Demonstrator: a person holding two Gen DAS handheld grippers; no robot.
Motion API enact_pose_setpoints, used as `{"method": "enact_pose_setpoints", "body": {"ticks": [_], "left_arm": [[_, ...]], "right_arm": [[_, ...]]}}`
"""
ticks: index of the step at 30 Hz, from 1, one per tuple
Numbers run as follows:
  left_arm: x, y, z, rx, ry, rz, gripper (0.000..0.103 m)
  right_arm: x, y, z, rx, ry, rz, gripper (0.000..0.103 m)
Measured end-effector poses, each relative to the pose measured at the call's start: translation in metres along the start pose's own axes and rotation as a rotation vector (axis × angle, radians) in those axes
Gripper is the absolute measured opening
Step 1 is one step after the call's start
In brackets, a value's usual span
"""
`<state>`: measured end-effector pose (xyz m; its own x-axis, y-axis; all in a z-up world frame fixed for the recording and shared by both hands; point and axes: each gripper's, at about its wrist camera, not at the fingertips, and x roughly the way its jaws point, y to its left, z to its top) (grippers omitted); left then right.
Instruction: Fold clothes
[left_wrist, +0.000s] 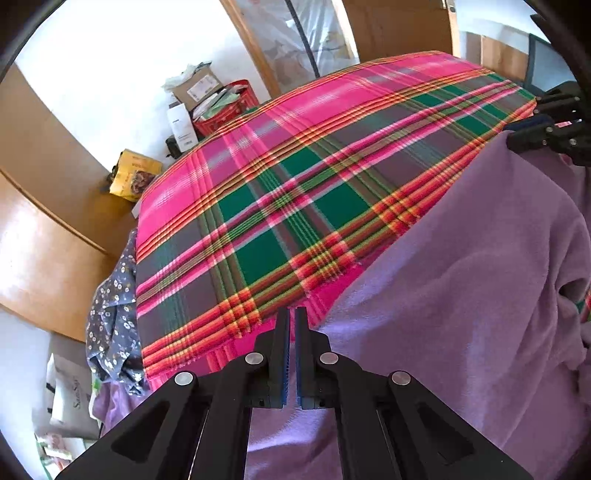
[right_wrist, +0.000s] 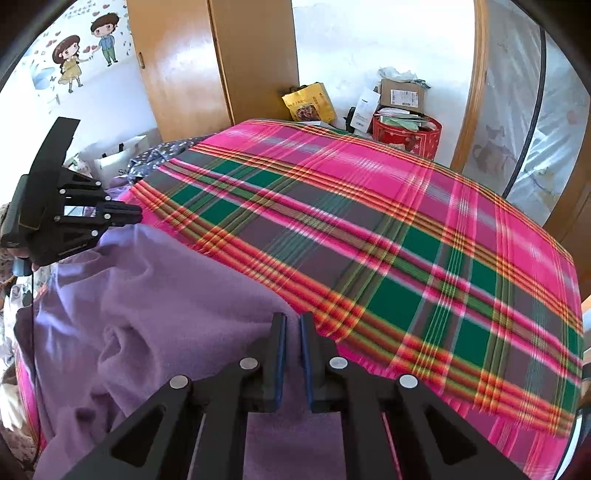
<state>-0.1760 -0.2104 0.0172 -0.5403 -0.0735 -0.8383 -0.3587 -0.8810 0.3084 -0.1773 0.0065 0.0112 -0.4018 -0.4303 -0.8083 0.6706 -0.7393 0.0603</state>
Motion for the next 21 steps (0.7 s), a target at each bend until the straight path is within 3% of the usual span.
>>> {"method": "enact_pose_setpoints", "body": {"ticks": [7,9,13,17,21], "left_arm": [[-0.011,0.050,-0.019,-0.152,0.045,-0.050,0.012],[-0.017,0.075,-0.031,-0.235,0.055,-0.052,0.020],[-0.024,0.114,-0.055,-0.402,0.057,-0.076,0.020],[-0.018,0.140,-0.080,-0.567,0.108,-0.111,0.020],[-0.008,0.157,-0.100,-0.731,0.108,-0.268,0.020]], "right_arm": [[0.013,0.000,0.001,-0.022,0.034,-0.023,0.008],[0.015,-0.001,0.000,-0.016,0.036,-0.021,0.008],[0.017,-0.003,-0.001,-0.004,0.040,-0.015,0.008],[0.018,-0.005,-0.002,0.005,0.044,-0.009,0.009],[0.019,-0.004,-0.001,0.008,0.051,-0.014,0.009]]}}
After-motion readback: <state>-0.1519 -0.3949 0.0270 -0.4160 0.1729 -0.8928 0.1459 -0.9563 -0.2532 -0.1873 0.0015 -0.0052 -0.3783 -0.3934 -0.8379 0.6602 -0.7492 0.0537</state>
